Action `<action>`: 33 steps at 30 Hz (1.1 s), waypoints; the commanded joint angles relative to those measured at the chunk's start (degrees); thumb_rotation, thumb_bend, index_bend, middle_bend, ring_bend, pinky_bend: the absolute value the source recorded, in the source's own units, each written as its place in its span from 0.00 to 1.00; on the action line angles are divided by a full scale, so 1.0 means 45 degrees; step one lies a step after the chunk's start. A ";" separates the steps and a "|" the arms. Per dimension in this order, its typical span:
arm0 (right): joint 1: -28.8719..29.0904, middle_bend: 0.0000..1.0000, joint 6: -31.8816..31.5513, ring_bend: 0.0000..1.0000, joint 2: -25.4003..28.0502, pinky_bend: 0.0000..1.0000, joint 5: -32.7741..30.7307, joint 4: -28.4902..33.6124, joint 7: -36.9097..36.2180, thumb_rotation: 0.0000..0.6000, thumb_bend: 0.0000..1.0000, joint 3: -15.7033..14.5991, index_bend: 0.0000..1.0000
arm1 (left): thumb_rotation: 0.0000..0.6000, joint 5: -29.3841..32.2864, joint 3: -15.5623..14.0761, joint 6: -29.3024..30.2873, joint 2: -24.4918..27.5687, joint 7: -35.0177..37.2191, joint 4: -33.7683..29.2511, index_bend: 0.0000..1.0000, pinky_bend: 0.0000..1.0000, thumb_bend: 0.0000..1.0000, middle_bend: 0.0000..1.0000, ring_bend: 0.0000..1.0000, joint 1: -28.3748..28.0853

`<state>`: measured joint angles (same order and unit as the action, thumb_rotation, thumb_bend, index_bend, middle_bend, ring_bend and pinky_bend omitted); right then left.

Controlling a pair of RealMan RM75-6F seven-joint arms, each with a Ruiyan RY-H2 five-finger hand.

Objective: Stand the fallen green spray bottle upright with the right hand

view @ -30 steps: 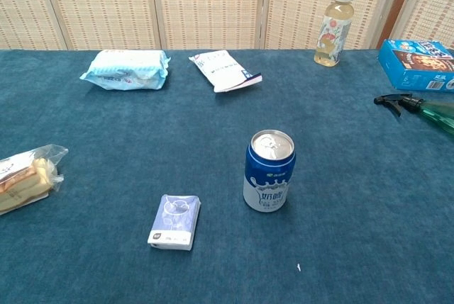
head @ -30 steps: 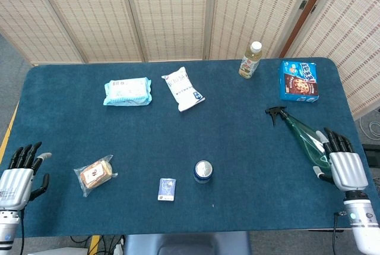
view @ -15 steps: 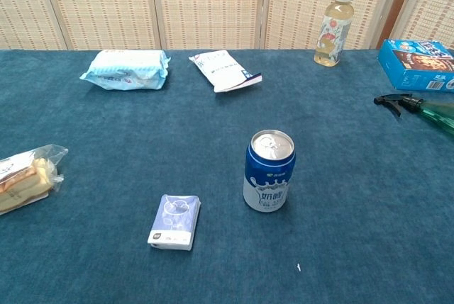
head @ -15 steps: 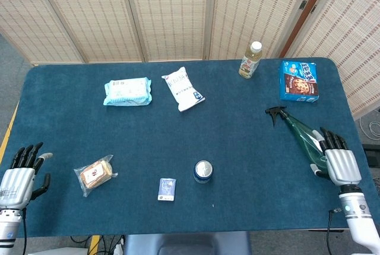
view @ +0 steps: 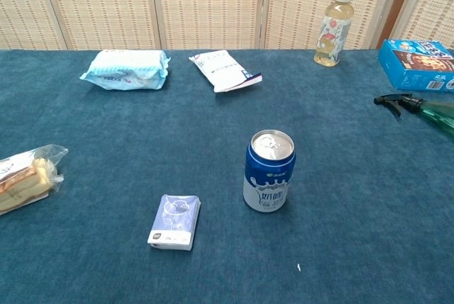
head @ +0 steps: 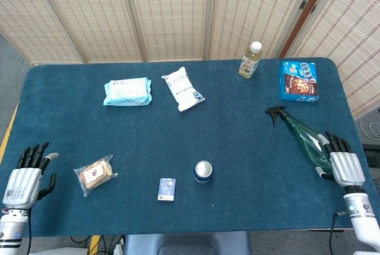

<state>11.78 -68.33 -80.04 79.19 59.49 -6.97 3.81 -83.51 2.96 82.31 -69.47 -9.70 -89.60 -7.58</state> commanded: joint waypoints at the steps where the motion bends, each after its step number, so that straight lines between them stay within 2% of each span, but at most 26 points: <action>1: 0.0079 0.01 0.0283 0.00 -0.0465 0.10 0.0075 -0.1036 -0.0705 1.00 0.18 -0.0068 0.02 | 1.00 0.0001 -0.0004 -0.0018 -0.0080 -0.0121 0.0006 0.22 0.00 0.51 0.07 0.00 -0.0029; 9: 0.0435 0.02 0.1021 0.00 -0.1188 0.10 -0.0218 -0.3546 -0.2002 1.00 0.18 0.0278 0.02 | 1.00 -0.0064 -0.0083 0.0055 -0.0360 -0.0359 0.0109 0.22 0.00 0.50 0.07 0.00 -0.0007; 17: 0.1100 0.05 0.2179 0.00 -0.2042 0.10 -0.0623 -0.6706 -0.3554 1.00 0.18 0.0824 0.02 | 1.00 0.0164 0.0007 -0.0115 -0.0598 -0.0784 0.0141 0.22 0.00 0.50 0.07 0.00 -0.0117; 24: 0.1783 0.08 0.3570 0.00 -0.2596 0.10 -0.0884 -0.9217 -0.3960 1.00 0.18 0.1132 0.02 | 1.00 0.0705 0.0266 -0.0600 -0.0873 -0.0562 0.0628 0.22 0.00 0.50 0.07 0.00 -0.0362; 29: 0.2289 0.09 0.4601 0.00 -0.2795 0.10 -0.1163 -1.0319 -0.4414 1.00 0.18 0.1472 0.02 | 1.00 0.0869 0.0360 -0.0793 -0.1045 -0.0442 0.0881 0.22 0.00 0.50 0.07 0.00 -0.0500; 33: 0.2346 0.09 0.4348 0.00 -0.2801 0.10 -0.1097 -1.0350 -0.5199 1.00 0.18 0.1550 0.02 | 1.00 0.0861 0.0356 -0.0793 -0.0985 -0.0501 0.0836 0.22 0.00 0.50 0.07 0.00 -0.0533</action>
<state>22.06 -47.96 -92.46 74.18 13.04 -29.00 10.49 -79.59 4.58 78.69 -73.97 -11.89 -85.78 -9.97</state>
